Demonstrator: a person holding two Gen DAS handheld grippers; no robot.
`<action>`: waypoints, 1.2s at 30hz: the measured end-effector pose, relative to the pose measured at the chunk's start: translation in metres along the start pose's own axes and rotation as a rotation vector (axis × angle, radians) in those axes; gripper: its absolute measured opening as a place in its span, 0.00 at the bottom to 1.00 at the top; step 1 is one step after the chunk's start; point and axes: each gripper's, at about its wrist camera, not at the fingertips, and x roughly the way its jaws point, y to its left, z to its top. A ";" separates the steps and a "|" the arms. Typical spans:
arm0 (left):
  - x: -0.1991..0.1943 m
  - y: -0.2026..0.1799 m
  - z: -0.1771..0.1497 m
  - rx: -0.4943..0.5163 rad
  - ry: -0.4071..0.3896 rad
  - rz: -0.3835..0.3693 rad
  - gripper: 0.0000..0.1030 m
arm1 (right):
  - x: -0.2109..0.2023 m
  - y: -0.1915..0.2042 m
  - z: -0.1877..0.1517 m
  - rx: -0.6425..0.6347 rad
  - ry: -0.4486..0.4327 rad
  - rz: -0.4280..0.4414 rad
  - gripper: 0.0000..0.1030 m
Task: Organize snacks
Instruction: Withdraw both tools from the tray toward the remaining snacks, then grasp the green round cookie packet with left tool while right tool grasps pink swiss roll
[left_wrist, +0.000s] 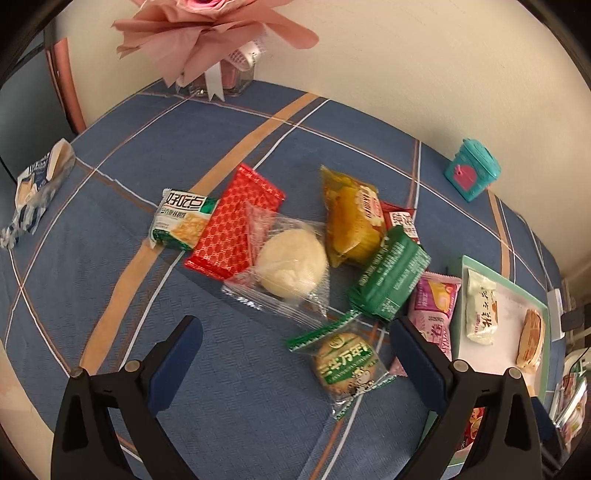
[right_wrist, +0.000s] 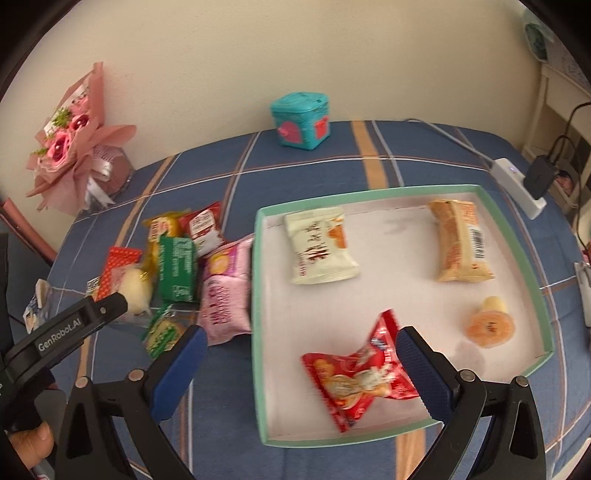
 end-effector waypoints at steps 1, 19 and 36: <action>0.001 0.002 0.000 -0.010 0.009 -0.012 0.98 | 0.002 0.004 -0.001 -0.007 0.003 0.008 1.00; 0.033 0.012 0.004 -0.145 0.115 -0.026 0.98 | 0.048 0.064 0.015 -0.171 0.044 0.002 0.78; 0.056 0.004 0.001 -0.188 0.197 -0.102 0.98 | 0.094 0.083 0.022 -0.235 0.126 -0.038 0.64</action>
